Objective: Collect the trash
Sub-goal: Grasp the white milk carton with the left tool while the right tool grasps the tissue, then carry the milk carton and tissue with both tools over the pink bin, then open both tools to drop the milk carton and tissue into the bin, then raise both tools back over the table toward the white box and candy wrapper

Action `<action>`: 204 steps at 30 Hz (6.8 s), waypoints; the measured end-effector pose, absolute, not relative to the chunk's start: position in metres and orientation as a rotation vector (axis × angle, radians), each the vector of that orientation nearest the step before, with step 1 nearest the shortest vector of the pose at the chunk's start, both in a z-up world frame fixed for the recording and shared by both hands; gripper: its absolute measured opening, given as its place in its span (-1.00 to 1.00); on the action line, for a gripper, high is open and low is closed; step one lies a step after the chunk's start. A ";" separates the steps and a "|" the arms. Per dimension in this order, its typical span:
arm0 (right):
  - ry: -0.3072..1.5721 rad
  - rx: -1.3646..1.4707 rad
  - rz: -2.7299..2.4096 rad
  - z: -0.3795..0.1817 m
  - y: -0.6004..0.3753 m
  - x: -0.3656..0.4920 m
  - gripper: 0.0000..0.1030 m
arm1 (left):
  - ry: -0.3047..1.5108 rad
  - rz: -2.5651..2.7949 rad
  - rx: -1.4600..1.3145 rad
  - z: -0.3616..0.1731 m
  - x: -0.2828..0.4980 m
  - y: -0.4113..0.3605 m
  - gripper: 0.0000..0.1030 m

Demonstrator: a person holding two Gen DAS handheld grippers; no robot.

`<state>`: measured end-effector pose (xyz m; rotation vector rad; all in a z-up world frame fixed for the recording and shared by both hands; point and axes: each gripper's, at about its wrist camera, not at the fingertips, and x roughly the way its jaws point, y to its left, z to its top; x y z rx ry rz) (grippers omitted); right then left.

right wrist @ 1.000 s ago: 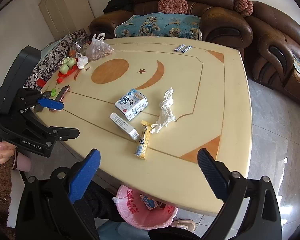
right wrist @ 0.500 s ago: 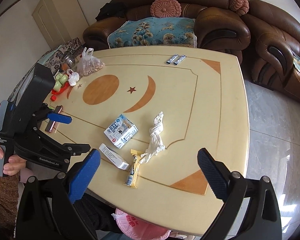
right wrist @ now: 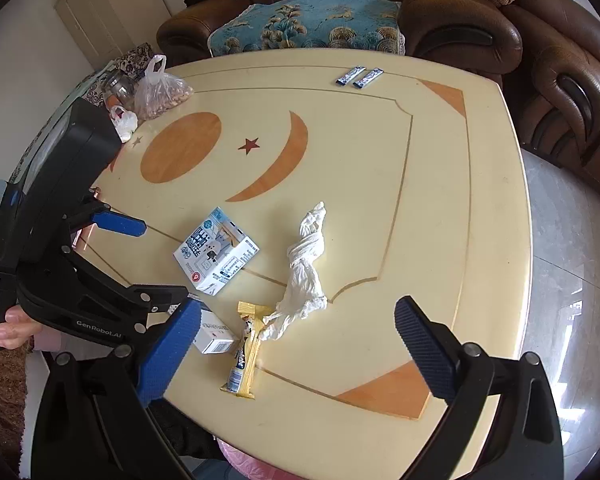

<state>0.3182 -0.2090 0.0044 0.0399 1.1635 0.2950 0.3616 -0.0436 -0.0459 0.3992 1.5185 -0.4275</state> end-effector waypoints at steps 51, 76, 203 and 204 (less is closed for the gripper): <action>1.182 -0.227 0.175 -0.090 -0.167 0.367 -0.79 | 1.512 -0.343 0.375 -0.112 0.399 -0.011 0.29; 1.007 -0.227 0.157 0.050 -0.183 0.210 -0.79 | 1.331 -0.357 0.356 0.022 0.243 0.019 0.29; 1.408 -0.048 0.173 -0.261 -0.183 0.066 0.19 | 1.640 -0.514 0.333 -0.290 0.107 -0.040 0.53; 1.406 -0.046 0.176 -0.257 -0.184 0.065 0.19 | 1.633 -0.511 0.339 -0.285 0.106 -0.038 0.53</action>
